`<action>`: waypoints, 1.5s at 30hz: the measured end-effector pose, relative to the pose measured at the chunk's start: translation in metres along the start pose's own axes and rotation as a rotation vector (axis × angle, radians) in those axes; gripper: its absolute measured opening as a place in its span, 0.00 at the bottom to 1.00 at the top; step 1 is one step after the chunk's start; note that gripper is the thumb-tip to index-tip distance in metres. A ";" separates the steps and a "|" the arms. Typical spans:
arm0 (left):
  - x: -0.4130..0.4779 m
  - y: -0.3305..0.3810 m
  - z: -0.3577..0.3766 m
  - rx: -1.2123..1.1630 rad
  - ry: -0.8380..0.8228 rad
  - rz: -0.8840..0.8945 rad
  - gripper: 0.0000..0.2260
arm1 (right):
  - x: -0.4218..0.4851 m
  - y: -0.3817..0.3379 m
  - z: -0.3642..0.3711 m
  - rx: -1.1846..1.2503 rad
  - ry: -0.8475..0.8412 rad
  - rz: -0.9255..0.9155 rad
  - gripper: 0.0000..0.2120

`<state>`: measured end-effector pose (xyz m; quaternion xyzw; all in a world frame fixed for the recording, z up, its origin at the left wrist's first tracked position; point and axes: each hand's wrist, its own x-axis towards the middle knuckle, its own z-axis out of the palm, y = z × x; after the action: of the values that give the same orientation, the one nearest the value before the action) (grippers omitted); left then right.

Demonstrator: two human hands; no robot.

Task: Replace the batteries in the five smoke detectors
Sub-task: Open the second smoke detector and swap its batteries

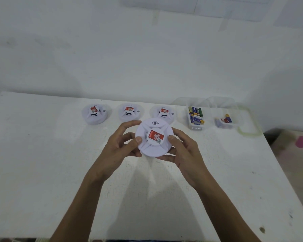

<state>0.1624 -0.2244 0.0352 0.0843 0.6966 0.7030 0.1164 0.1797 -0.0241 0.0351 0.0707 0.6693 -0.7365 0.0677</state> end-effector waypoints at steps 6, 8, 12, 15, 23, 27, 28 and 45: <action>0.000 0.000 0.000 -0.004 0.000 0.001 0.19 | -0.001 -0.001 0.001 0.013 0.002 0.004 0.21; 0.000 0.001 0.000 -0.007 -0.001 0.003 0.19 | -0.002 -0.002 0.002 0.032 -0.003 0.003 0.23; 0.000 0.001 -0.001 -0.016 0.002 0.005 0.19 | 0.001 -0.003 0.003 0.170 0.012 0.070 0.15; -0.001 0.000 -0.003 -0.018 0.005 0.005 0.19 | 0.004 -0.005 0.004 0.251 -0.016 0.115 0.13; -0.004 -0.001 -0.017 -0.026 0.044 -0.005 0.18 | 0.003 -0.003 0.011 -0.022 -0.066 -0.052 0.17; -0.005 -0.005 -0.032 -0.004 0.121 -0.008 0.16 | 0.009 -0.006 0.024 -0.222 -0.057 -0.124 0.18; -0.005 -0.007 -0.037 -0.002 0.152 -0.009 0.15 | 0.011 -0.005 0.029 -0.260 -0.064 -0.136 0.18; 0.013 -0.083 -0.124 0.311 0.478 -0.183 0.07 | 0.080 0.063 0.122 -0.834 -0.236 -0.283 0.32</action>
<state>0.1192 -0.3394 -0.0500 -0.1299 0.8084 0.5741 -0.0024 0.1117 -0.1516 -0.0311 -0.1390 0.8995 -0.4091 0.0650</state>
